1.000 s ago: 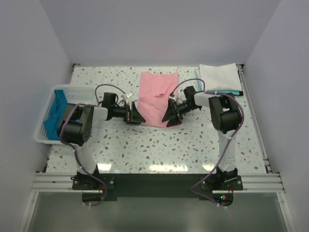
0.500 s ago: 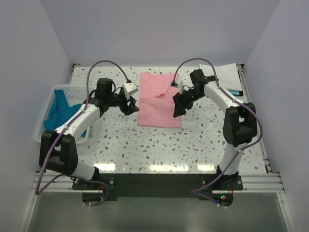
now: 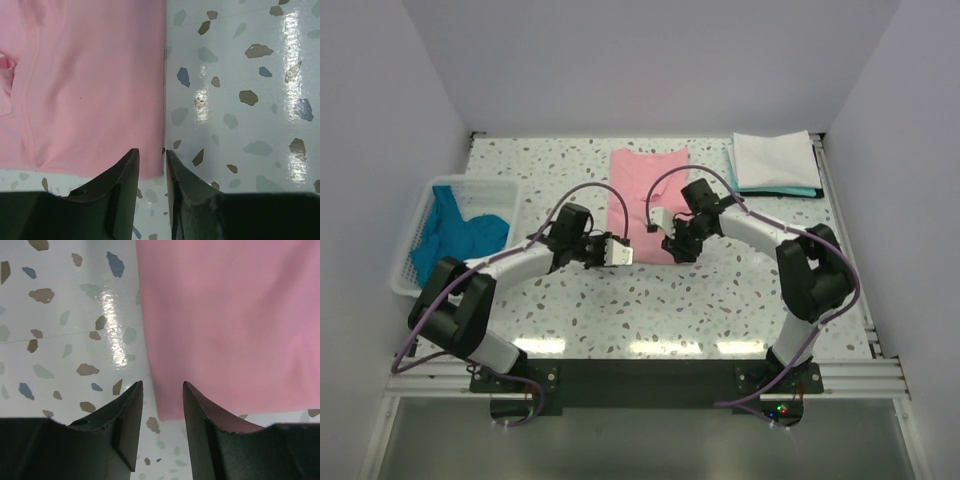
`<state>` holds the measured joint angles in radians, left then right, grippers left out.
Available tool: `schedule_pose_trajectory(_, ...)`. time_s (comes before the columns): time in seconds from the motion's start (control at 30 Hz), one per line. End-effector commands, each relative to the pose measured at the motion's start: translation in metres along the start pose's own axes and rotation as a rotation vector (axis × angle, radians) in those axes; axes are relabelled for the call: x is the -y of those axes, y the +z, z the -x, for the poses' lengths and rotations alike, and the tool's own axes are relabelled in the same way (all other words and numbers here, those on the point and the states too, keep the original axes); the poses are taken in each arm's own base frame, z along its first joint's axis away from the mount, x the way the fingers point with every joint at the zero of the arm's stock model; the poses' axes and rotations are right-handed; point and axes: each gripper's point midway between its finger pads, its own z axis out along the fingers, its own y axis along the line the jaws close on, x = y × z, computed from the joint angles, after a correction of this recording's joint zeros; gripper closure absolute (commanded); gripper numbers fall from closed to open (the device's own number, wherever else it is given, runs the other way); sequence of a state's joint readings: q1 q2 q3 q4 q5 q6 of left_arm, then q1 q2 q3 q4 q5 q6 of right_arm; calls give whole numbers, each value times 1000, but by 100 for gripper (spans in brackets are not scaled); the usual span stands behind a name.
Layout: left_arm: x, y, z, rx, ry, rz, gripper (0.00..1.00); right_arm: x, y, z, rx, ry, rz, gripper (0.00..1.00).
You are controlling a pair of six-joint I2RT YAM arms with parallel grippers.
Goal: Fold and stack the t-shirts
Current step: Fold the tshirt
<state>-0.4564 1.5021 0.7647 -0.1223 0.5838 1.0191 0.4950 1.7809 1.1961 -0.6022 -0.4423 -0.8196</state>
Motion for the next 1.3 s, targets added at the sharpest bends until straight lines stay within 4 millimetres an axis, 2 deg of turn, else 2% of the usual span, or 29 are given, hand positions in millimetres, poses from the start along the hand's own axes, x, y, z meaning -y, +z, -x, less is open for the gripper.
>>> schedule_pose_trajectory(0.0,-9,12,-2,-1,146,15,67,31,0,8,11,-130,-96,59)
schedule_pose_trajectory(0.23,-2,26,-22,-57,105,-34,67,16,11,-22,-62,-174,-46,62)
schedule_pose_trajectory(0.37,6,31,-39,-110,90,-69,67,15,17,-31,-83,-194,-37,62)
schedule_pose_trajectory(0.53,6,34,-49,-153,84,-91,69,12,22,-41,-113,-205,-17,64)
schedule_pose_trajectory(0.6,5,34,-47,-153,74,-96,71,13,24,-44,-125,-213,-14,68)
schedule_pose_trajectory(0.67,9,35,-49,-156,61,-118,76,14,26,-47,-143,-212,-16,78)
schedule_pose_trajectory(0.7,7,35,-46,-150,62,-118,79,16,25,-48,-148,-210,-18,88)
schedule_pose_trajectory(0.73,7,34,-45,-148,60,-122,85,17,24,-47,-152,-209,-21,93)
schedule_pose_trajectory(0.8,3,32,-40,-143,49,-118,92,20,19,-42,-149,-195,-33,100)
schedule_pose_trajectory(0.83,-1,29,-36,-137,50,-104,100,21,16,-39,-145,-182,-39,100)
schedule_pose_trajectory(0.97,-15,16,-17,-99,-8,-70,100,24,-10,-11,-92,-126,-64,100)
schedule_pose_trajectory(1.0,-25,12,-8,-79,-13,-54,100,29,-17,-1,-71,-124,-83,100)
schedule_pose_trajectory(1.07,-33,3,-1,-70,-48,-42,100,32,-29,6,-58,-87,-95,100)
schedule_pose_trajectory(1.1,-45,-2,8,-54,-52,-20,100,37,-37,17,-35,-83,-109,100)
schedule_pose_trajectory(1.17,-53,-12,12,-49,-89,-11,100,40,-47,23,-23,-62,-118,100)
schedule_pose_trajectory(1.2,-63,-16,20,-36,-84,1,100,40,-54,28,-19,-61,-122,100)
schedule_pose_trajectory(1.27,-63,-22,24,-41,-108,-11,100,39,-61,30,-17,-63,-126,100)
